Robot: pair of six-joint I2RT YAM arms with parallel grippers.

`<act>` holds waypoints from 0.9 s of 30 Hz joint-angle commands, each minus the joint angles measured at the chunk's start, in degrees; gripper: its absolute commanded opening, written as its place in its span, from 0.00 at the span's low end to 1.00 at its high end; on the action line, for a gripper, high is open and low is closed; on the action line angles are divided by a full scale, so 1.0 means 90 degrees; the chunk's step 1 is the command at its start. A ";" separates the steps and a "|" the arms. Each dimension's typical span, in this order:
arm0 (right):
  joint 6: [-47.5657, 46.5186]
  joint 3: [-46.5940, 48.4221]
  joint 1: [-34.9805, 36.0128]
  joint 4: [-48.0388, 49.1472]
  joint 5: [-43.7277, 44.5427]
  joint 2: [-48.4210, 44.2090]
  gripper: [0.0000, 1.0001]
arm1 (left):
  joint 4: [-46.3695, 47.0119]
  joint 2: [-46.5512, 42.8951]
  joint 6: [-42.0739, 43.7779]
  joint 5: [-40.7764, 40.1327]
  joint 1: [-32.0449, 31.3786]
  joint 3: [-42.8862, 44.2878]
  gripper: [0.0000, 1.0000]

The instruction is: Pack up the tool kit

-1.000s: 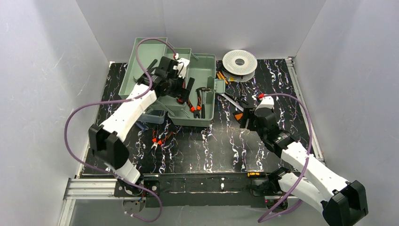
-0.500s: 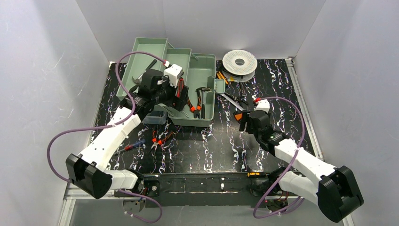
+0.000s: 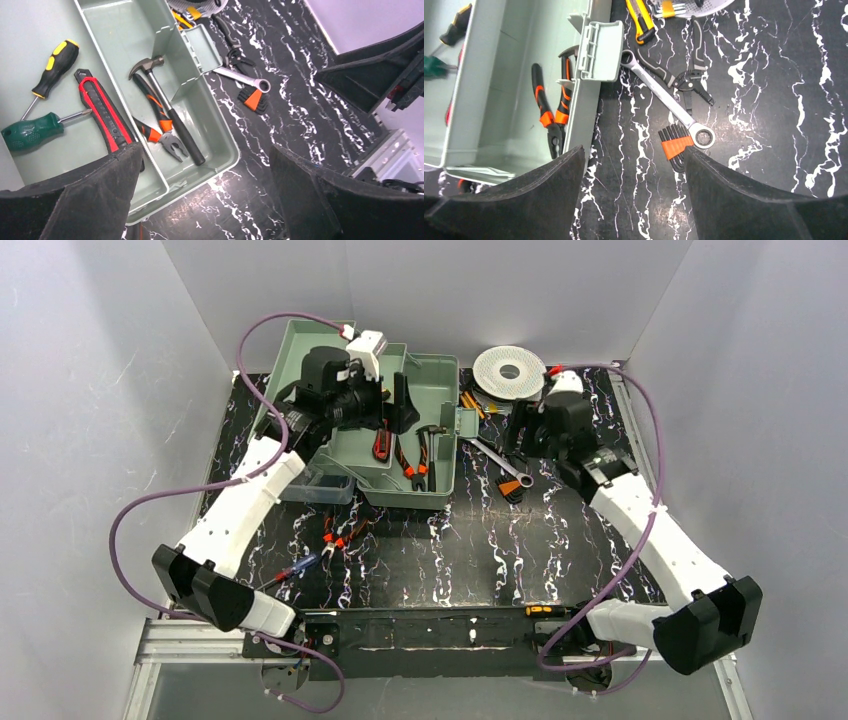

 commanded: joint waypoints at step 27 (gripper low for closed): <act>-0.0563 0.2165 -0.1784 -0.2810 -0.2079 0.3017 0.75 | -0.3649 -0.2238 0.0713 -0.1135 0.0058 -0.1968 0.98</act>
